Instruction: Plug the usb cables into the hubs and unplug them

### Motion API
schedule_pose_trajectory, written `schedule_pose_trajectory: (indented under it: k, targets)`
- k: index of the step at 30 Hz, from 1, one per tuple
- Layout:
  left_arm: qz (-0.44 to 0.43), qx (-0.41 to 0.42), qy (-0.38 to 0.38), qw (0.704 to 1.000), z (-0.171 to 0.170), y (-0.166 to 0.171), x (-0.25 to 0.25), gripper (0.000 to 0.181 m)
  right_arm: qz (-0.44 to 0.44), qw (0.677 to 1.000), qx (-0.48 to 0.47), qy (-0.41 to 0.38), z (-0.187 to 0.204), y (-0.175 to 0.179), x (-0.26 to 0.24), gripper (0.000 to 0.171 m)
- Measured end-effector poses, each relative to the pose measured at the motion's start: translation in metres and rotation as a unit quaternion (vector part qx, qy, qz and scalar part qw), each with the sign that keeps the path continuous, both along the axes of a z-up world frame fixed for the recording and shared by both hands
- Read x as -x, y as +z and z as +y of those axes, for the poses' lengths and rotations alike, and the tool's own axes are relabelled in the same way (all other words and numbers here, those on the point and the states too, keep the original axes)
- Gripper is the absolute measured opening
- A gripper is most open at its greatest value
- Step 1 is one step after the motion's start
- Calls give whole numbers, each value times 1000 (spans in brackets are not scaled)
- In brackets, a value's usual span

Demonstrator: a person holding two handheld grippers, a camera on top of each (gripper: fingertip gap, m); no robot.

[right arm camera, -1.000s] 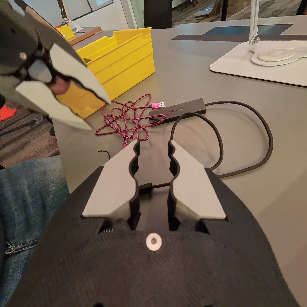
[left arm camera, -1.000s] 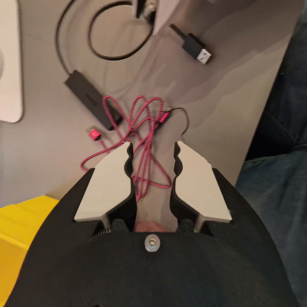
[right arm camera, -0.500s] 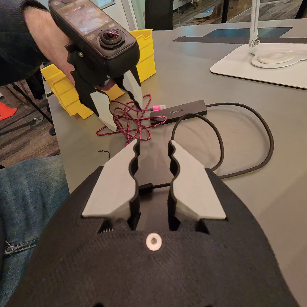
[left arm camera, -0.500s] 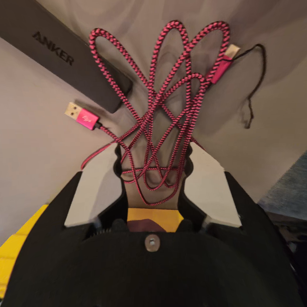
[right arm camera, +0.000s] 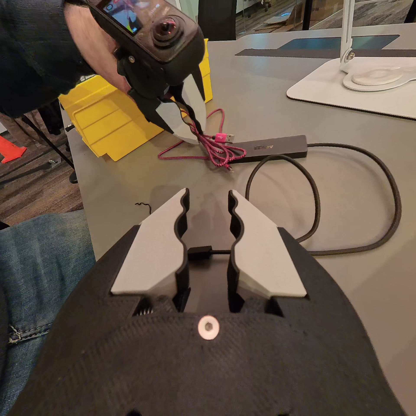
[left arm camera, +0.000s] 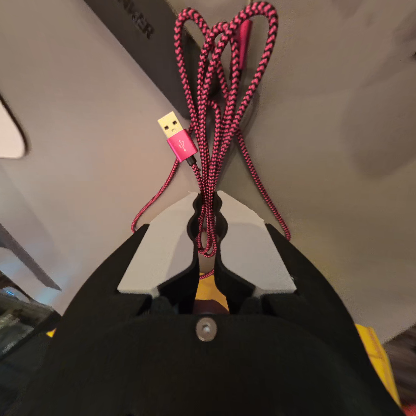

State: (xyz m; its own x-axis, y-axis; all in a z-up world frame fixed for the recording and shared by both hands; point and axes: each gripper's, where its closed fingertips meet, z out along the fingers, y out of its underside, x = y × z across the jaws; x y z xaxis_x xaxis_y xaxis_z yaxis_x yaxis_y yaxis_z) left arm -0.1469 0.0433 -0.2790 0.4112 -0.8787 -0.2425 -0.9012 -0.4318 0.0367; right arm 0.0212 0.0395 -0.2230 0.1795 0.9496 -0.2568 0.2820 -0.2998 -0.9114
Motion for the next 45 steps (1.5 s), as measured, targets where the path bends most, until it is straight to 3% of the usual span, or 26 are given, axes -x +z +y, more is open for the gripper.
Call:
schedule_pose_trajectory:
  k: [4, 8, 12, 15, 19, 21, 25, 28, 33, 35, 39, 42, 45]
  targets:
    - [9, 1, -13, 1000, 5, -4, 3, 18, -6, 1000, -1, 2, -1, -2, 1, 33]
    - [-28, 27, 5, 999, 1, -1, 0, 61, -5, 1000, 0, 1, 0, -2, 1, 32]
    - [-65, 26, -20, 997, 3, 4, -8, 84, -3, 1000, 4, 3, 0, -1, 1, 32]
    - [-26, 38, -33, 998, 3, -5, -1, 103, -3, 1000, 5, 3, 0, -1, 1, 32]
    - [-40, 69, -33, 996, 2, -11, -3, 99, 1, 1000, 6, 2, 0, 0, 0, 33]
    - [-60, 108, -32, 992, -8, -12, -7, 79, 3, 1000, 8, 2, 0, 0, 0, 33]
    - [-53, 113, -47, 991, -6, -11, -4, 68, 4, 1000, 9, 3, 0, 0, 0, 33]
    - [-37, 123, -55, 990, -7, -9, 2, 31, 7, 1000, 10, 3, 0, 1, 0, 33]
    - [25, 137, -59, 988, -12, -8, 31, 17, 11, 1000, 14, 3, 1, 2, -1, 33]
    - [44, 128, -61, 989, -8, -8, 40, 20, 11, 1000, 14, 4, 1, 2, -1, 33]
    - [47, 112, -53, 991, -4, -1, 42, 43, 13, 1000, 14, 3, 1, 2, -1, 33]
    - [15, 93, -33, 995, 3, 15, 34, 63, 13, 1000, 15, 4, 1, 2, -1, 34]
    - [-71, 53, -25, 996, 16, 34, -5, 62, 10, 1000, 16, 6, 0, 1, 0, 34]
